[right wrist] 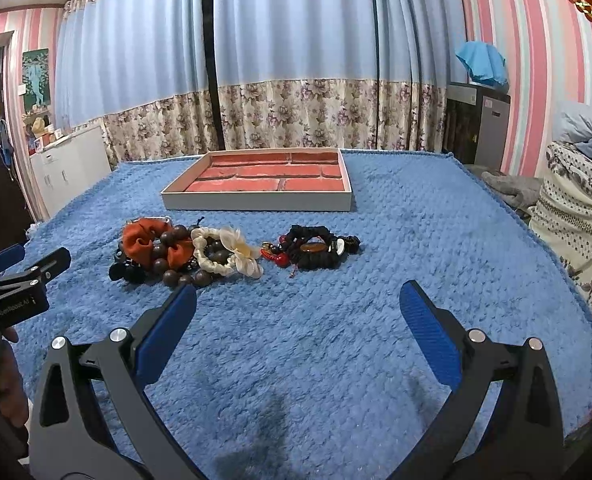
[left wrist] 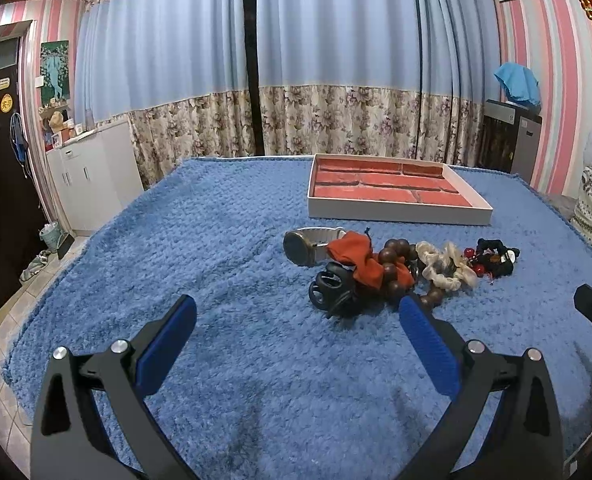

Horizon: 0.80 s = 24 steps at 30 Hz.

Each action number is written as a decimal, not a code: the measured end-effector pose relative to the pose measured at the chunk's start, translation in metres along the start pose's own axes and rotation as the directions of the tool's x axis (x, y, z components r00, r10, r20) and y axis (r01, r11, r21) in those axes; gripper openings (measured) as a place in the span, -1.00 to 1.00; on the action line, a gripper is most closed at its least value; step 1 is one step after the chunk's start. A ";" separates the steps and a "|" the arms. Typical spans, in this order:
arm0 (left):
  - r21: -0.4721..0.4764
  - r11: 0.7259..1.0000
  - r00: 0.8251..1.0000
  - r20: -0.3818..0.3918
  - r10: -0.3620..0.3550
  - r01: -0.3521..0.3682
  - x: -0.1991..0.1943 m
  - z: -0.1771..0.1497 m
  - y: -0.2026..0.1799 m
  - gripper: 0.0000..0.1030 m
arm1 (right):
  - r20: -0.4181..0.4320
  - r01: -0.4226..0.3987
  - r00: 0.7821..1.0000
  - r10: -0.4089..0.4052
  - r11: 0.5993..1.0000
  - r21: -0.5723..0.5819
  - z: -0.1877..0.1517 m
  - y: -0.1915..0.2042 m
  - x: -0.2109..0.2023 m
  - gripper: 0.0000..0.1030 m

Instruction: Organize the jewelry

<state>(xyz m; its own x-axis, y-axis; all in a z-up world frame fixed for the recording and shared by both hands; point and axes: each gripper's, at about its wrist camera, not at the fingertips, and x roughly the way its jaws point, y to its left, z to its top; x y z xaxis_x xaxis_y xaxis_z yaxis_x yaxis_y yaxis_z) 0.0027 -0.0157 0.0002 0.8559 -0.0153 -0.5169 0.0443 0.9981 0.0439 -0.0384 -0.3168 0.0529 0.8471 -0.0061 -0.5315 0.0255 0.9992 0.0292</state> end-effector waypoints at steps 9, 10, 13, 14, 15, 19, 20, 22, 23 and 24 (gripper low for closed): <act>0.009 1.000 1.000 0.021 -0.005 0.005 -0.011 -0.001 -0.002 0.92 | 0.025 0.004 1.000 -0.004 1.000 -0.013 0.001 0.002 -0.011 0.92; 0.010 1.000 1.000 0.024 -0.006 0.006 -0.012 -0.001 -0.002 0.92 | 0.030 0.006 1.000 -0.005 1.000 -0.014 0.002 0.002 -0.012 0.92; 0.009 1.000 1.000 0.029 -0.006 0.006 -0.015 0.000 -0.002 0.92 | 0.035 0.009 0.999 -0.008 1.000 -0.006 0.003 -0.001 -0.014 0.92; 0.009 1.000 0.999 0.031 -0.005 0.005 -0.016 0.001 -0.001 0.92 | 0.035 0.011 0.999 -0.011 1.000 -0.004 0.003 -0.002 -0.015 0.92; 0.008 1.000 0.999 0.034 -0.004 0.004 -0.016 0.001 -0.001 0.92 | 0.036 0.013 0.999 -0.013 1.000 -0.003 0.003 -0.003 -0.014 0.92; 0.012 1.000 0.999 0.034 -0.007 0.007 -0.016 0.003 -0.003 0.92 | 0.031 0.009 0.999 -0.009 1.000 0.002 0.005 -0.006 -0.013 0.92; 0.017 1.000 0.999 0.033 -0.005 0.005 -0.016 0.003 -0.004 0.92 | 0.027 0.004 1.000 -0.004 1.000 0.001 0.005 -0.006 -0.013 0.92; 0.026 1.000 1.000 0.030 -0.006 0.005 -0.016 0.004 -0.006 0.92 | 0.026 0.001 1.000 -0.001 1.000 0.002 0.006 -0.006 -0.012 0.92; 0.027 1.000 1.000 0.031 -0.006 0.005 -0.016 0.004 -0.006 0.92 | 0.030 0.001 1.000 -0.001 1.000 -0.002 0.007 -0.006 -0.013 0.92; 0.028 1.000 0.999 0.034 -0.006 0.005 -0.016 0.005 -0.006 0.92 | 0.034 0.003 0.999 -0.003 1.000 -0.003 0.006 -0.006 -0.013 0.92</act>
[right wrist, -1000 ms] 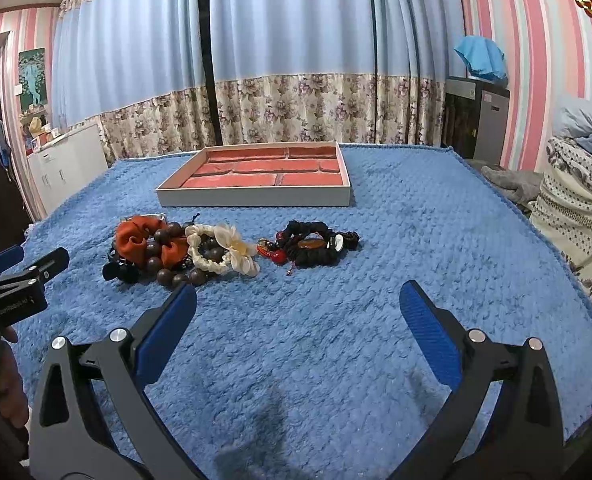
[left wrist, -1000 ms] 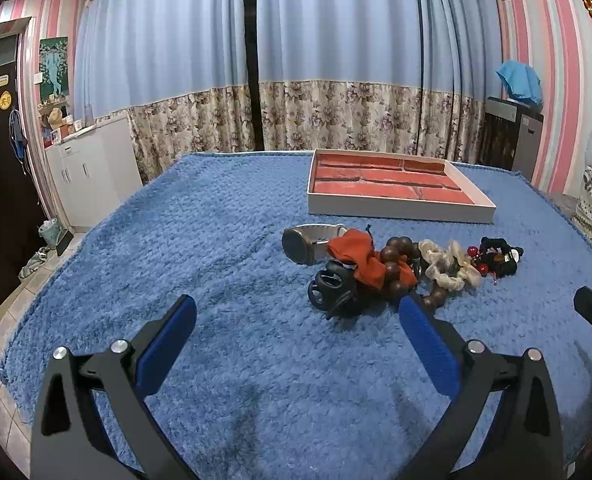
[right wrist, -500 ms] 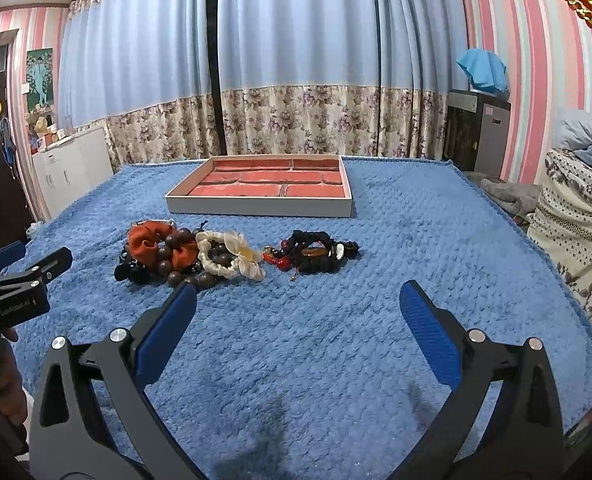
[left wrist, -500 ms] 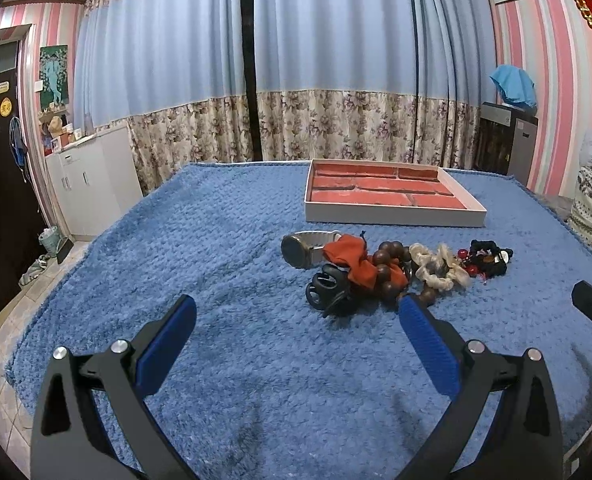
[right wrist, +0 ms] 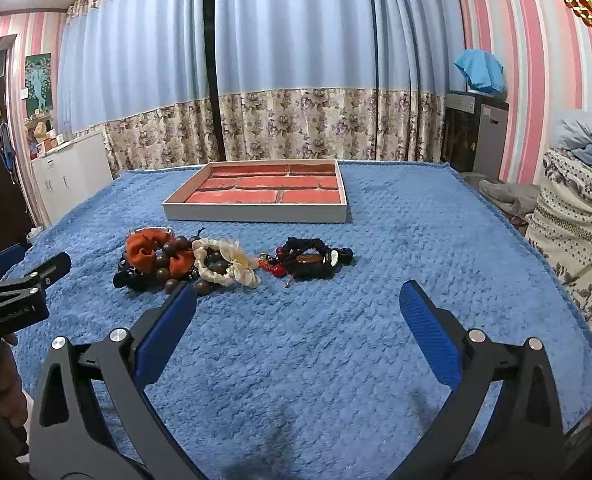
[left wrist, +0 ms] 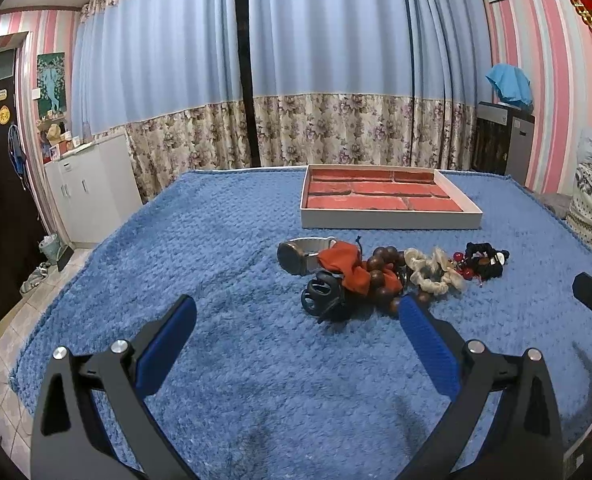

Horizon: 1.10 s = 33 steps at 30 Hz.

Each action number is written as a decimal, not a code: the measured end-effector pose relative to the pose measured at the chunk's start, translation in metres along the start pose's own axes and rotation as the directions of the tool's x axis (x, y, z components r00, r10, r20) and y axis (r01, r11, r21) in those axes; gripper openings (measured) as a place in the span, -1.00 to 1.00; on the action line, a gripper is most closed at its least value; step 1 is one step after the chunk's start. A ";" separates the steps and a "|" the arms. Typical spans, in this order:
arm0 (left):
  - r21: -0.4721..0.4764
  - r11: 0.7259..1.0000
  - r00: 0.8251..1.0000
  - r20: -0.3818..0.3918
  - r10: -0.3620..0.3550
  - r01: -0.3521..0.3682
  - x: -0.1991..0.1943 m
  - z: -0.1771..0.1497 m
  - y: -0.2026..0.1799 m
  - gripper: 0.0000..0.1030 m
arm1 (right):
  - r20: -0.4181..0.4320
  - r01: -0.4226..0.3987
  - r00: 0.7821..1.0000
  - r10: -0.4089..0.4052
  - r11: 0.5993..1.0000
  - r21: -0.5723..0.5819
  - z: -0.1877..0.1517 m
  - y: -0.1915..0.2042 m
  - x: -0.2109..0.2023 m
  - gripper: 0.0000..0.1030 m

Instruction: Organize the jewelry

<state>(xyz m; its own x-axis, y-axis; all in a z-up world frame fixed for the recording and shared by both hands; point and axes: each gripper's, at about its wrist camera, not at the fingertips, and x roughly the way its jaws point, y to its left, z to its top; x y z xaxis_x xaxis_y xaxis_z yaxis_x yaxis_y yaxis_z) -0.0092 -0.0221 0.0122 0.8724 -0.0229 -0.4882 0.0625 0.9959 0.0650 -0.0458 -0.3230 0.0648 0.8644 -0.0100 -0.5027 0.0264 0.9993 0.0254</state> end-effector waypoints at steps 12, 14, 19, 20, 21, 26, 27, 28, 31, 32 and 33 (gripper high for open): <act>-0.007 1.000 1.000 -0.005 -0.001 0.001 0.003 0.004 0.000 0.92 | -0.001 0.002 1.000 -0.002 1.000 0.007 0.002 0.000 0.001 0.92; -0.005 1.000 1.000 -0.011 -0.003 0.003 0.004 0.004 0.000 0.92 | -0.006 0.003 1.000 -0.003 1.000 0.007 0.003 0.000 0.003 0.92; 0.002 1.000 1.000 -0.021 -0.002 0.002 0.012 0.004 -0.002 0.92 | -0.020 -0.002 1.000 0.002 1.000 0.005 0.002 0.001 0.010 0.92; 0.001 1.000 1.000 -0.024 -0.001 0.001 0.013 0.004 -0.002 0.92 | -0.023 -0.004 1.000 0.004 1.000 0.003 0.002 0.001 0.012 0.92; -0.001 1.000 1.000 -0.027 -0.003 0.003 0.015 0.003 -0.001 0.92 | -0.026 -0.005 1.000 0.005 1.000 0.002 0.002 0.002 0.013 0.92; -0.005 1.000 0.999 -0.048 -0.010 0.010 0.026 0.003 0.000 0.92 | -0.041 -0.015 0.999 0.015 1.000 -0.004 0.003 0.004 0.023 0.92; -0.005 1.000 0.999 -0.050 -0.010 0.010 0.028 0.003 0.000 0.92 | -0.042 -0.016 0.999 0.015 1.000 -0.005 0.003 0.004 0.025 0.92; -0.006 1.000 0.999 -0.052 -0.012 0.011 0.030 0.003 -0.001 0.92 | -0.044 -0.016 0.999 0.016 1.000 -0.007 0.004 0.004 0.027 0.92; 0.000 1.000 0.999 -0.051 -0.011 0.011 0.035 0.005 -0.002 0.92 | -0.043 -0.014 0.999 0.014 1.000 -0.013 0.006 0.005 0.031 0.92; 0.000 1.000 0.999 -0.050 -0.010 0.010 0.036 0.005 -0.001 0.92 | -0.043 -0.014 0.999 0.013 1.000 -0.015 0.007 0.006 0.033 0.92; -0.002 1.000 0.999 -0.051 -0.010 0.010 0.038 0.005 -0.001 0.92 | -0.041 -0.014 0.999 0.014 1.000 -0.014 0.007 0.006 0.034 0.92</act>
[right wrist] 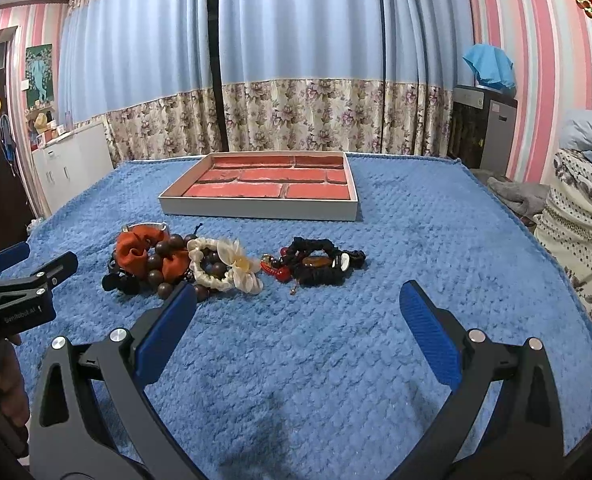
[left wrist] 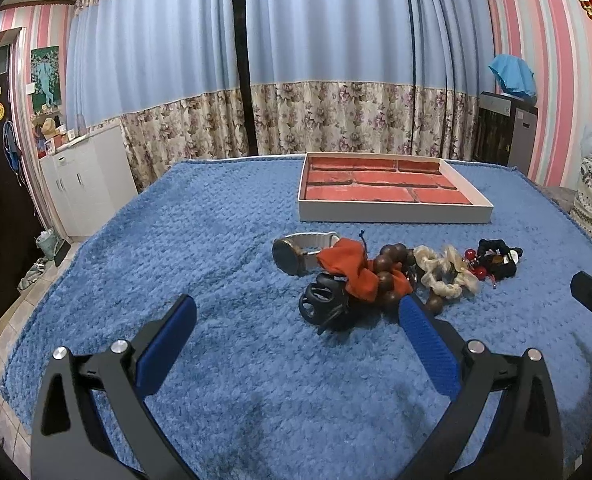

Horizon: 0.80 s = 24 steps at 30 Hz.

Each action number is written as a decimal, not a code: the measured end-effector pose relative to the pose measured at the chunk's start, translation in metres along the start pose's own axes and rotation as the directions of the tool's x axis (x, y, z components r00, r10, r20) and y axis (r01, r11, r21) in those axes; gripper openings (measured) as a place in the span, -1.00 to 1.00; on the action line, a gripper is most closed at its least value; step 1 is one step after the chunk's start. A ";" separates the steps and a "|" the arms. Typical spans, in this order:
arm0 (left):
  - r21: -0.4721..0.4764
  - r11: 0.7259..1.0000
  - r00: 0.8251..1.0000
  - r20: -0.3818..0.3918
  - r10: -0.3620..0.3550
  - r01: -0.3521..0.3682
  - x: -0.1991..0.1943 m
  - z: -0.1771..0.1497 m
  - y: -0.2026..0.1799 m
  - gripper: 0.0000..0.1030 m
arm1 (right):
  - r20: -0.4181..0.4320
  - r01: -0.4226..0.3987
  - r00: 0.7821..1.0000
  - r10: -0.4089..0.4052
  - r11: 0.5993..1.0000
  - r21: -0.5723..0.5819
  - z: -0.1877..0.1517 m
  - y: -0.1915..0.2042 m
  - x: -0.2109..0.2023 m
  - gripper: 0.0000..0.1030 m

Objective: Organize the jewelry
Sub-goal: 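Lower left tool onto orange scrunchie while right tool lowers onto cream flower hair tie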

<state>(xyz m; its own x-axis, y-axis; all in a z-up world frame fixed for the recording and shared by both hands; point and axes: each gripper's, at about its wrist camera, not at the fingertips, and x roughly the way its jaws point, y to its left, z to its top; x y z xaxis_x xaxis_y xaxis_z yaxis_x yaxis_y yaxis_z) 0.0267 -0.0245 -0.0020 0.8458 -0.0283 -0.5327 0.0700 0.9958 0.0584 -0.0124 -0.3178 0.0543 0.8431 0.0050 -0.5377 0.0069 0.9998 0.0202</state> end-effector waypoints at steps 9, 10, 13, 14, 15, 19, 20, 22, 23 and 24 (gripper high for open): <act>-0.003 1.000 1.000 -0.008 0.014 -0.014 0.018 0.007 0.003 0.92 | -0.011 -0.019 1.000 0.018 0.999 -0.026 0.009 0.008 0.020 0.88; -0.005 1.000 1.000 -0.009 0.013 -0.013 0.020 0.008 0.004 0.92 | -0.014 -0.023 1.000 0.022 0.999 -0.026 0.010 0.008 0.022 0.86; -0.006 1.000 1.000 -0.017 0.011 -0.011 0.028 0.012 0.006 0.92 | -0.037 -0.044 0.998 0.043 0.999 -0.030 0.012 0.010 0.035 0.74; -0.006 1.000 1.000 -0.020 0.008 -0.008 0.030 0.012 0.007 0.92 | -0.045 -0.051 0.998 0.050 0.998 -0.029 0.013 0.010 0.039 0.72; -0.008 1.000 1.000 -0.023 0.005 -0.005 0.032 0.013 0.007 0.92 | -0.050 -0.055 0.997 0.054 0.998 -0.027 0.013 0.010 0.042 0.69; 0.003 1.000 0.999 -0.042 -0.011 0.011 0.043 0.014 0.005 0.80 | -0.077 -0.079 0.994 0.077 0.996 -0.029 0.015 0.012 0.056 0.55; 0.008 1.000 0.999 -0.050 -0.016 0.016 0.046 0.015 0.003 0.64 | -0.085 -0.085 0.993 0.082 0.996 -0.030 0.016 0.012 0.059 0.50; 0.014 0.999 0.997 -0.077 -0.031 0.032 0.053 0.014 0.002 0.48 | -0.095 -0.096 0.991 0.093 0.995 -0.030 0.018 0.014 0.064 0.45; 0.014 0.999 0.996 -0.087 -0.037 0.038 0.056 0.014 0.001 0.41 | -0.098 -0.100 0.990 0.096 0.994 -0.032 0.018 0.015 0.067 0.45; 0.012 0.999 0.994 -0.096 -0.043 0.045 0.059 0.014 0.001 0.37 | -0.100 -0.103 0.990 0.100 0.994 -0.034 0.019 0.016 0.068 0.45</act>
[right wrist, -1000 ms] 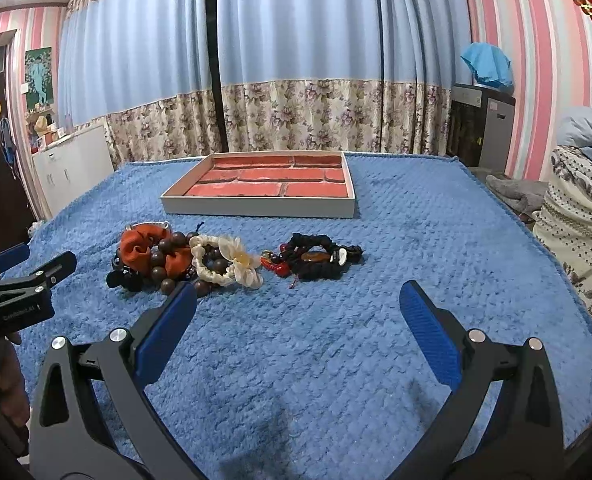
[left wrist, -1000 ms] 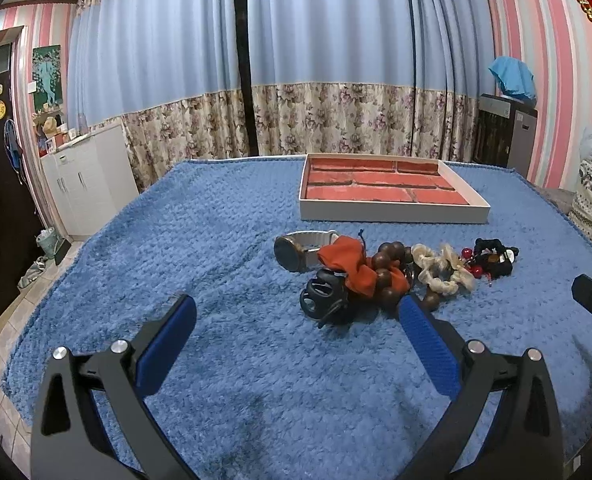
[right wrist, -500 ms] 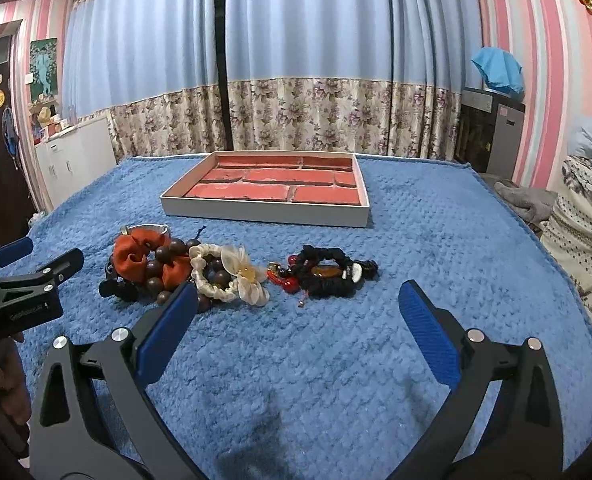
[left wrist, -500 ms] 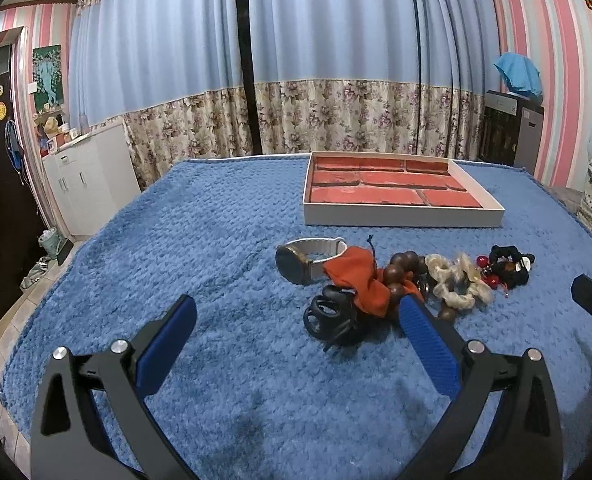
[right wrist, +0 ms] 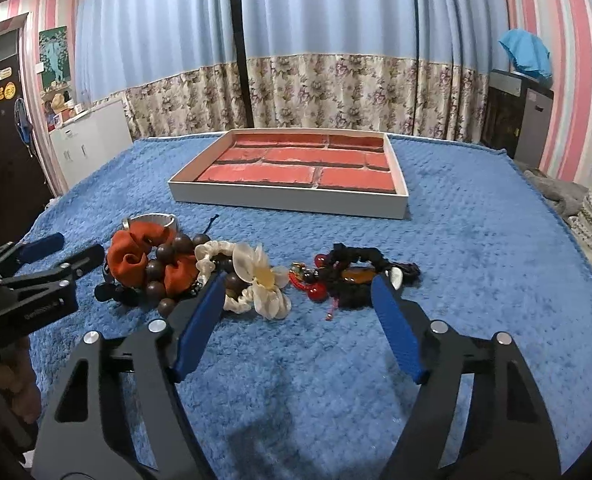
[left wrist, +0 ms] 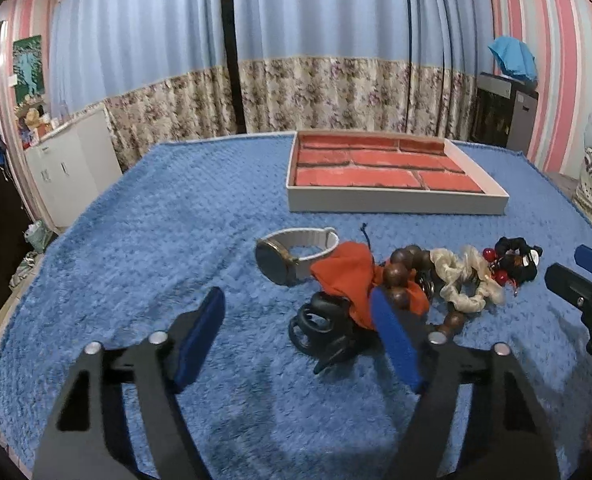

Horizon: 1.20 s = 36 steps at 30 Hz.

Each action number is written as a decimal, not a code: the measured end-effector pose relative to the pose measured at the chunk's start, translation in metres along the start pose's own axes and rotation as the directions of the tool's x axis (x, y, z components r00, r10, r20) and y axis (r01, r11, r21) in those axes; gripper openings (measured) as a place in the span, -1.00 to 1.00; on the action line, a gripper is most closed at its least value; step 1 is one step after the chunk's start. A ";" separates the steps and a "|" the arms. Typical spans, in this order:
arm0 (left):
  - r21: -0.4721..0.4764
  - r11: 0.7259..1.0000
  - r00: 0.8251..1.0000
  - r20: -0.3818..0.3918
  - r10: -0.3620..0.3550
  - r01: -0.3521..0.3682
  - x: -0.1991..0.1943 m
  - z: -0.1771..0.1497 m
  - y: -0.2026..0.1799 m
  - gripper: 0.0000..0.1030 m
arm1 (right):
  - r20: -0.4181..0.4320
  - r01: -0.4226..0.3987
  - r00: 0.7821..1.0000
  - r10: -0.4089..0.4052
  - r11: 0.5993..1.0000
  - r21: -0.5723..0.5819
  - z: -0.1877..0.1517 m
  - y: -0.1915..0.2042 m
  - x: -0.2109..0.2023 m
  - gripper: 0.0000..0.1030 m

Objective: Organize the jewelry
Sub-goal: 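Lower left tool onto orange scrunchie while right tool lowers onto cream flower hair tie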

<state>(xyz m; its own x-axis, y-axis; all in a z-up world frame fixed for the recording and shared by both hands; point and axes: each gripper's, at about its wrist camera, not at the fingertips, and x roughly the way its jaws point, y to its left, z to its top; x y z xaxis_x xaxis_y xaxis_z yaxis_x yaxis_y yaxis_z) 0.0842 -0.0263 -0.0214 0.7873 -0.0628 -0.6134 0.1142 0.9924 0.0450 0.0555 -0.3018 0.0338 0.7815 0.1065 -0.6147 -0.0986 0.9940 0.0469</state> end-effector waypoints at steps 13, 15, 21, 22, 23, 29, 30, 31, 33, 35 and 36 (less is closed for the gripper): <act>-0.005 0.999 0.998 -0.045 -0.043 0.042 0.025 0.008 -0.001 -0.04 | -0.060 -0.043 0.997 0.041 0.998 -0.038 0.005 0.015 0.034 0.10; -0.009 0.999 0.998 -0.048 -0.051 0.050 0.027 0.010 0.000 -0.07 | -0.071 -0.047 0.996 0.044 0.998 -0.035 0.005 0.015 0.039 0.08; -0.011 0.994 0.993 -0.042 -0.109 0.108 0.025 0.018 -0.005 -0.10 | -0.082 -0.058 0.995 0.055 0.998 -0.034 0.007 0.017 0.048 0.07; -0.002 0.994 0.993 -0.038 -0.109 0.109 0.026 0.018 -0.008 -0.10 | -0.083 -0.060 0.995 0.057 0.998 -0.033 0.007 0.017 0.050 0.07; 0.004 0.994 0.994 -0.037 -0.107 0.107 0.027 0.019 -0.010 -0.09 | -0.085 -0.060 0.995 0.057 0.998 -0.033 0.008 0.017 0.052 0.07; -0.005 0.994 0.993 -0.061 -0.105 0.105 0.044 0.020 -0.008 -0.10 | -0.100 -0.063 0.993 0.058 0.997 -0.040 0.010 0.017 0.064 0.02; -0.009 0.994 0.992 -0.063 -0.109 0.109 0.046 0.020 -0.007 -0.10 | -0.102 -0.065 0.993 0.061 0.997 -0.039 0.010 0.017 0.065 0.01; -0.011 0.994 0.991 -0.065 -0.113 0.113 0.048 0.021 -0.007 -0.10 | -0.104 -0.066 0.993 0.062 0.997 -0.040 0.011 0.017 0.067 0.00; -0.009 0.993 0.990 -0.068 -0.121 0.120 0.051 0.021 -0.008 -0.10 | -0.109 -0.068 0.992 0.063 0.997 -0.040 0.011 0.018 0.072 0.00; -0.007 0.992 0.989 -0.071 -0.128 0.128 0.054 0.021 -0.009 -0.16 | -0.116 -0.071 0.991 0.067 0.997 -0.037 0.011 0.018 0.076 -0.03; -0.006 0.991 0.989 -0.074 -0.131 0.131 0.055 0.021 -0.010 -0.18 | -0.122 -0.073 0.990 0.068 0.997 -0.037 0.011 0.018 0.079 -0.07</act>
<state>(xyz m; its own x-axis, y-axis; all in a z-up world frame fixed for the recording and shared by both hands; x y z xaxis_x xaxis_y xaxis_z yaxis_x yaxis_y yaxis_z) 0.1394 -0.0416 -0.0388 0.7186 -0.1841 -0.6706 0.2123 0.9764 -0.0405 0.1224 -0.2747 -0.0056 0.6923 0.1702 -0.7012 -0.1784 0.9820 0.0622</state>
